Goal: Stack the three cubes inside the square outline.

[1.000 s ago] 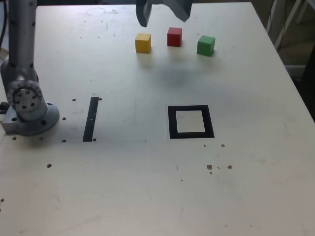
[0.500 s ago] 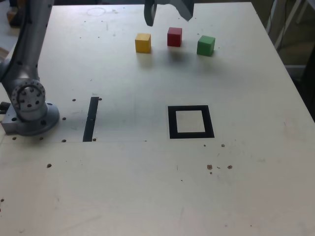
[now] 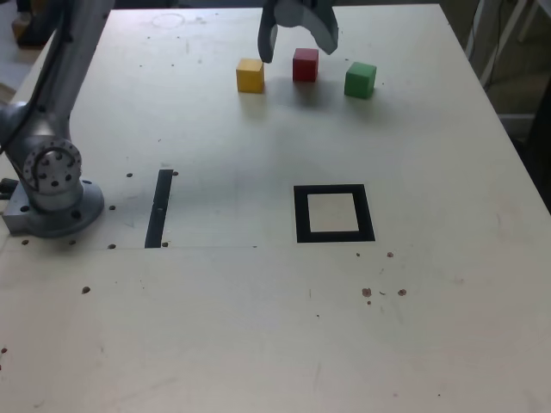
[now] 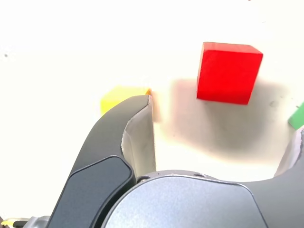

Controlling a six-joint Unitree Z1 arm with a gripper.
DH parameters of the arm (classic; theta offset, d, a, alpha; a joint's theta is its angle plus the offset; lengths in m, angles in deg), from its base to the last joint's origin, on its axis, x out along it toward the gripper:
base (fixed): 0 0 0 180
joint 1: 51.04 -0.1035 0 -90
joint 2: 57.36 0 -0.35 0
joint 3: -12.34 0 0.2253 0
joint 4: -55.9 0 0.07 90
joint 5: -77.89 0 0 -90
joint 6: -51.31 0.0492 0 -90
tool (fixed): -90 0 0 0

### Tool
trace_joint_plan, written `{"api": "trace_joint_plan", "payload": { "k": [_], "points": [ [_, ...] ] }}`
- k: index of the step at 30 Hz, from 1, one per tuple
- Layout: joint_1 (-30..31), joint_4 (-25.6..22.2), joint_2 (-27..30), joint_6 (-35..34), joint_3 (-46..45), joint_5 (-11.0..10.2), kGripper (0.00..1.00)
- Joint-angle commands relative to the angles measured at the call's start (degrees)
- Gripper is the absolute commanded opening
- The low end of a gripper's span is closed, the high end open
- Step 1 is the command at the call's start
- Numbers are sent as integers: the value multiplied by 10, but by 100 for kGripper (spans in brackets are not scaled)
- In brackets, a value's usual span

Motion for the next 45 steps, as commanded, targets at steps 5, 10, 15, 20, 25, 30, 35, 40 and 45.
{"api": "trace_joint_plan", "payload": {
  "k": [5, 10, 15, 20, 25, 30, 35, 40, 45],
  "points": [
    [3, 10, -18, 8, 16, -4, 95],
    [3, 12, -31, 15, 29, -6, 93],
    [3, 12, -44, 19, 35, -6, 89],
    [3, 12, -52, 20, 43, -8, 83],
    [3, 12, -56, 20, 52, -14, 73],
    [3, 12, -56, 20, 56, -24, 60],
    [2, 19, -57, 22, 57, -26, 52],
    [2, 23, -59, 26, 56, -24, 51],
    [2, 29, -62, 32, 55, -17, 49]
  ]
}}
